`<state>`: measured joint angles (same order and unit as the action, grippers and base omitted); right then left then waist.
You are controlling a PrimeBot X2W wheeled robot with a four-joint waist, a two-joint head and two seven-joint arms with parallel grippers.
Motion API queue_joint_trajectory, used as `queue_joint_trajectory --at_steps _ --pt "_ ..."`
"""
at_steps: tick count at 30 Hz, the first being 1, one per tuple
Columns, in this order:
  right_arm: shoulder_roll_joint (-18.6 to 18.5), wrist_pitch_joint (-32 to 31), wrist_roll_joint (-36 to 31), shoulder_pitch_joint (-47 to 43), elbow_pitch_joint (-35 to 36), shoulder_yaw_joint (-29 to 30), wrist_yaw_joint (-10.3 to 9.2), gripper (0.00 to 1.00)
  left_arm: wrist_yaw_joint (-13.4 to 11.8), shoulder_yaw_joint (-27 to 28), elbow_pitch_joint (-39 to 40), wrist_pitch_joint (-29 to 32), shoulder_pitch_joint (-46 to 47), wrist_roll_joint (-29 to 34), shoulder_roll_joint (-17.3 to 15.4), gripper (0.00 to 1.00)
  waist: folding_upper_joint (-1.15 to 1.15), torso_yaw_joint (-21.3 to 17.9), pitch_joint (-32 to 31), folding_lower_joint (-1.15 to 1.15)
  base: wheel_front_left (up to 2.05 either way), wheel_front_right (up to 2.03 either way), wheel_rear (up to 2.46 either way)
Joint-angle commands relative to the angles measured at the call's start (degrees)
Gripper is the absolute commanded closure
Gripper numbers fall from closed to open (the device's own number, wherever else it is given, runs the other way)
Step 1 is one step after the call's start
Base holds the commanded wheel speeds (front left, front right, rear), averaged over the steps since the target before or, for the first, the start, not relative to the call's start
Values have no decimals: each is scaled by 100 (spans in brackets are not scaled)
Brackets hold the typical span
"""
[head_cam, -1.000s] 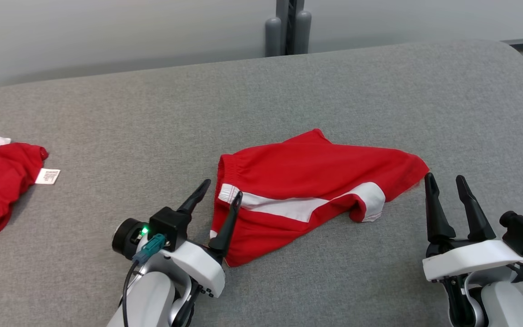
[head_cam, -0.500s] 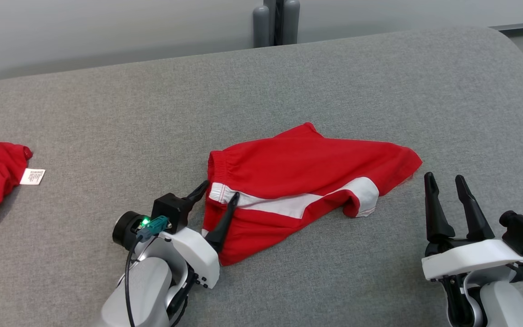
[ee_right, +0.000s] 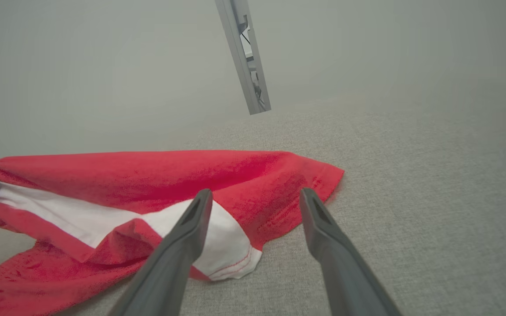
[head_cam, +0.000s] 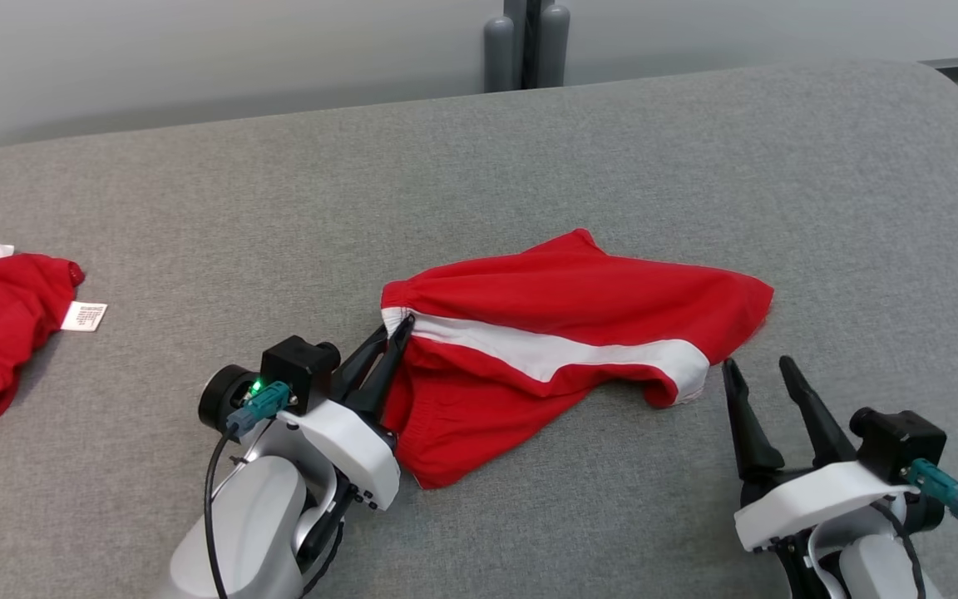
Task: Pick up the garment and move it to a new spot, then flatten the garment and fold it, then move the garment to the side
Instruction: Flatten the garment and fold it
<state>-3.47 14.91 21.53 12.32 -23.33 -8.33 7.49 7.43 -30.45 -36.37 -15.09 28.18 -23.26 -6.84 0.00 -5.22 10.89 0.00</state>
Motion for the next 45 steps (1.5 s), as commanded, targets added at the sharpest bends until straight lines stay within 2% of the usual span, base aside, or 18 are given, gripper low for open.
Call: queue_joint_trajectory --at_steps 1,17,22,23,24,26,27,38,45 --pt "-48 27 -22 -17 -80 -22 1 0 7 32 57 -9 -67 36 -23 100 0 44 -30 0 0 0 0" --pt "-27 27 241 572 -1727 -299 1 0 7 -19 533 -9 -266 189 87 100 0 486 -41 0 0 0 0" --pt "4 25 445 703 -1975 -380 1 0 7 -9 609 -9 -297 198 107 100 0 549 -31 0 0 0 0" --pt "7 23 474 711 -1994 -391 1 8 7 -15 618 -9 -304 197 108 100 0 558 -30 0 0 0 0" --pt "10 22 499 714 -2010 -397 1 45 7 -17 627 -9 -308 194 107 100 0 562 -31 0 0 0 0" --pt "13 22 538 726 -2048 -415 1 95 7 -2 637 -9 -310 191 109 100 0 562 -37 0 0 0 0" --pt "15 22 557 736 -2062 -427 1 100 7 12 637 -9 -321 195 104 100 0 559 -44 0 0 0 0" --pt "-120 23 666 568 -1846 -382 1 100 8 291 557 -9 -493 346 108 100 0 456 -286 0 0 0 0" --pt "-492 23 475 663 -1276 -424 1 100 8 492 648 -9 -603 503 123 100 0 355 -575 0 0 0 0"
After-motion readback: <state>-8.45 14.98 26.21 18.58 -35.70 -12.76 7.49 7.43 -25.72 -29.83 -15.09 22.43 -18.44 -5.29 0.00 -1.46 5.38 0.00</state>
